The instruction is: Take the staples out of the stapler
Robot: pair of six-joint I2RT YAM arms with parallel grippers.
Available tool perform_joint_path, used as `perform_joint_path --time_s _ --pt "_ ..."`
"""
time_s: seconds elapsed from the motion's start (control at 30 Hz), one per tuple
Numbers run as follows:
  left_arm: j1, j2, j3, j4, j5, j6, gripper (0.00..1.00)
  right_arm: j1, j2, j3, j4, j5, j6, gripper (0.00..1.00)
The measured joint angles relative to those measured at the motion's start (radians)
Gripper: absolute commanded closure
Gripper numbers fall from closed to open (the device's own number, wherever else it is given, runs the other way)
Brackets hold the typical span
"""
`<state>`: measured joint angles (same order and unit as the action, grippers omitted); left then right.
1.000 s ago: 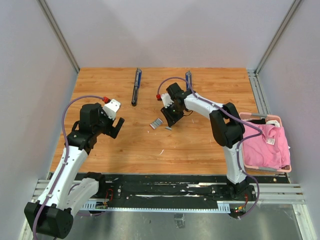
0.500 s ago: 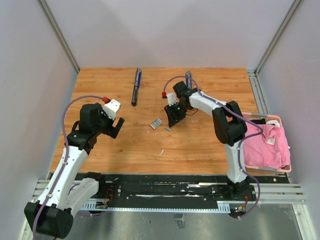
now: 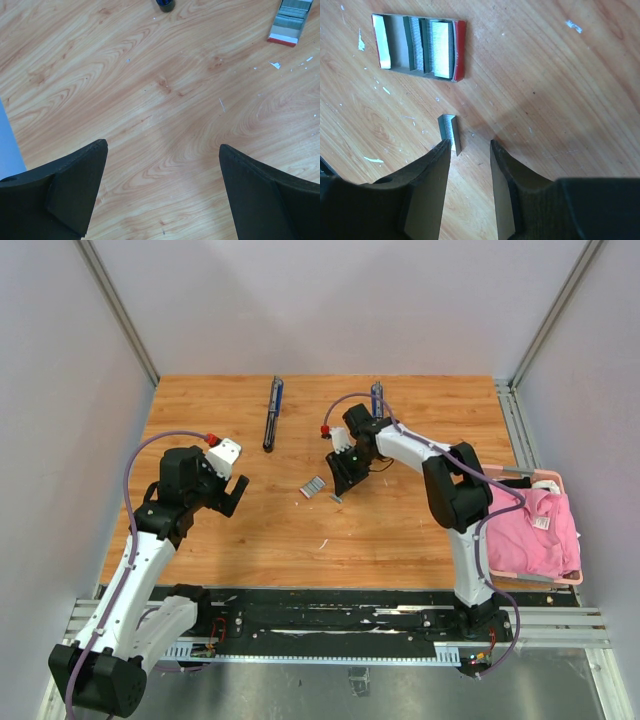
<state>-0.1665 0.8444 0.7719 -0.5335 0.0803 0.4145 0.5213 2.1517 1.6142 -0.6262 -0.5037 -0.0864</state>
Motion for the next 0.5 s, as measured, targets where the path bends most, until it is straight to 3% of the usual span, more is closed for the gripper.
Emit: perform_joint_path --time_s 0.5 --pt "0.0 0.0 0.0 0.0 0.0 0.0 0.02 0.041 -0.004 0.005 -0.004 0.099 -0.002 0.64"
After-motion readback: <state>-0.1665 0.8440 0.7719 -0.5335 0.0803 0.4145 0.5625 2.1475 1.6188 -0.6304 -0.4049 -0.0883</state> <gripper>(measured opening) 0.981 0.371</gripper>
